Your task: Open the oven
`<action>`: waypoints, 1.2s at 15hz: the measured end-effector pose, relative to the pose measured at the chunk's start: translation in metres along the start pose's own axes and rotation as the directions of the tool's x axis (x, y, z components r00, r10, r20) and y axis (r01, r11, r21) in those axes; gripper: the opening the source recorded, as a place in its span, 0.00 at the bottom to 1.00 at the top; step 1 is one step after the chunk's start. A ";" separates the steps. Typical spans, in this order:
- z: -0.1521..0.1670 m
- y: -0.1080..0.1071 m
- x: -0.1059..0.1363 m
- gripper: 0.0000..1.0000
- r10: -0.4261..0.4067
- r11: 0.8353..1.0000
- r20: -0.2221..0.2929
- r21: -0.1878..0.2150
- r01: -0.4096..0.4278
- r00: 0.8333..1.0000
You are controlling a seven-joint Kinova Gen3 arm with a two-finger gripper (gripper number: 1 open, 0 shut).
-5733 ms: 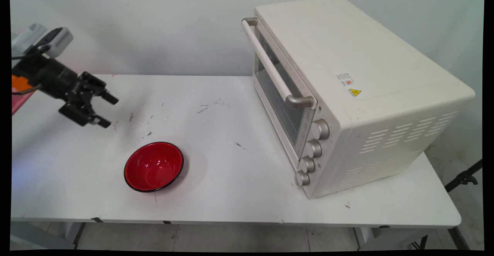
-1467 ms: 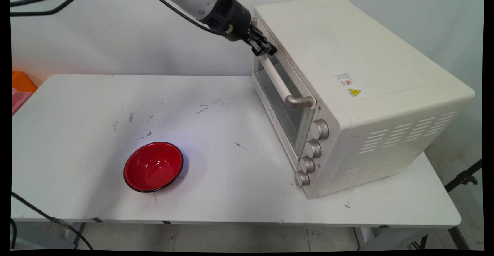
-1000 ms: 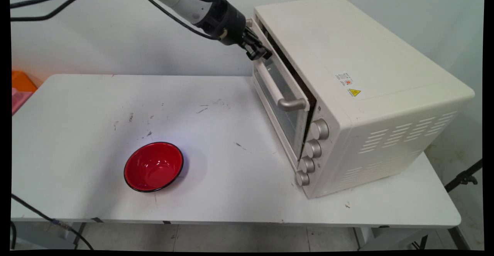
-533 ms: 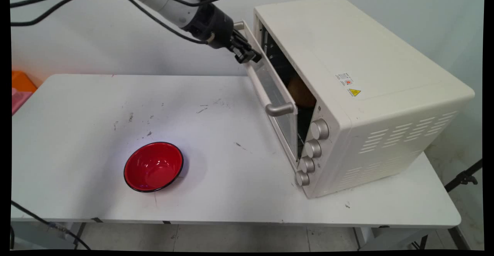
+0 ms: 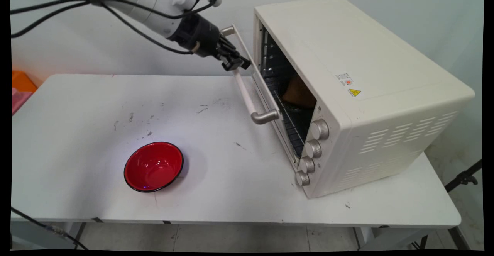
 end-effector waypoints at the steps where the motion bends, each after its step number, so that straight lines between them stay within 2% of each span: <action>1: -0.001 0.000 -0.006 0.00 -0.002 1.000 -0.002 -0.002 0.002 1.000; 18: -0.008 -0.007 -0.087 0.00 -0.021 0.999 0.009 -0.025 0.022 1.000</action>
